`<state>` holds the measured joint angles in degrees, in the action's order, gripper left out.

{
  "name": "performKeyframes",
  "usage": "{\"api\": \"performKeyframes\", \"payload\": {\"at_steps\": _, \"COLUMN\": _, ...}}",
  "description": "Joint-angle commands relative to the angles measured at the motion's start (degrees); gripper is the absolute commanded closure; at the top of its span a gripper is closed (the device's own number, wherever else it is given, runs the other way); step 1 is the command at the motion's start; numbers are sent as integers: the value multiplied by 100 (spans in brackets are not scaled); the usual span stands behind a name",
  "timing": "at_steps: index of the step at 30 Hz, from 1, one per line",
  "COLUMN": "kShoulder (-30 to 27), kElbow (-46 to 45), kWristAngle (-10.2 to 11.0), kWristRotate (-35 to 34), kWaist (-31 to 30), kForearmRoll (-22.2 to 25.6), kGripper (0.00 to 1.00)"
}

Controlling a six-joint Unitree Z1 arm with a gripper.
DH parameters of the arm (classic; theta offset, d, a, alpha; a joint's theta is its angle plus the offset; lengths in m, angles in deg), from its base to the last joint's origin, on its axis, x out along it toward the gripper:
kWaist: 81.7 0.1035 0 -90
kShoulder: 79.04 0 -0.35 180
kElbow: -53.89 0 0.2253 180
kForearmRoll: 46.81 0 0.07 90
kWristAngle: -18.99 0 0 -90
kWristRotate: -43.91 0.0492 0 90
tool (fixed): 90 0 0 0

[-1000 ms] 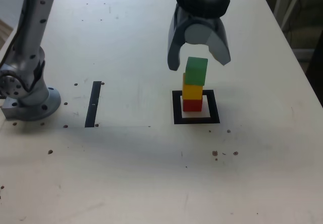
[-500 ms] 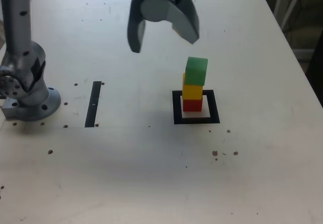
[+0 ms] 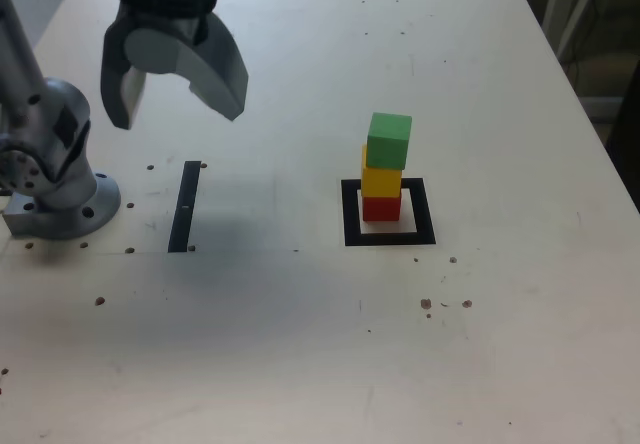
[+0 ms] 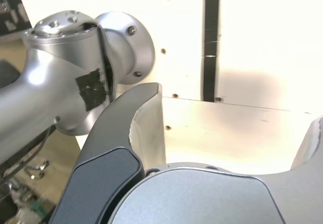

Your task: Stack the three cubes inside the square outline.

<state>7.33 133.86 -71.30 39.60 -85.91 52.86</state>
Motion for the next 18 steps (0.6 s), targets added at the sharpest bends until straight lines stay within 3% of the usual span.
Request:
{"api": "performKeyframes", "payload": {"at_steps": 1, "kShoulder": -203, "kElbow": -834, "kWristAngle": -28, "kWristRotate": -18, "kWaist": -7, "kForearmRoll": -213, "kGripper": 1}}
{"api": "performKeyframes", "payload": {"at_steps": 8, "kShoulder": -431, "kElbow": -1899, "kWristAngle": -46, "kWristRotate": -21, "kWaist": -7, "kForearmRoll": -1130, "kGripper": 1}}
{"api": "performKeyframes", "payload": {"at_steps": 18, "kShoulder": -469, "kElbow": -2439, "kWristAngle": -106, "kWristRotate": 153, "kWaist": -7, "kForearmRoll": -1914, "kGripper": 1}}
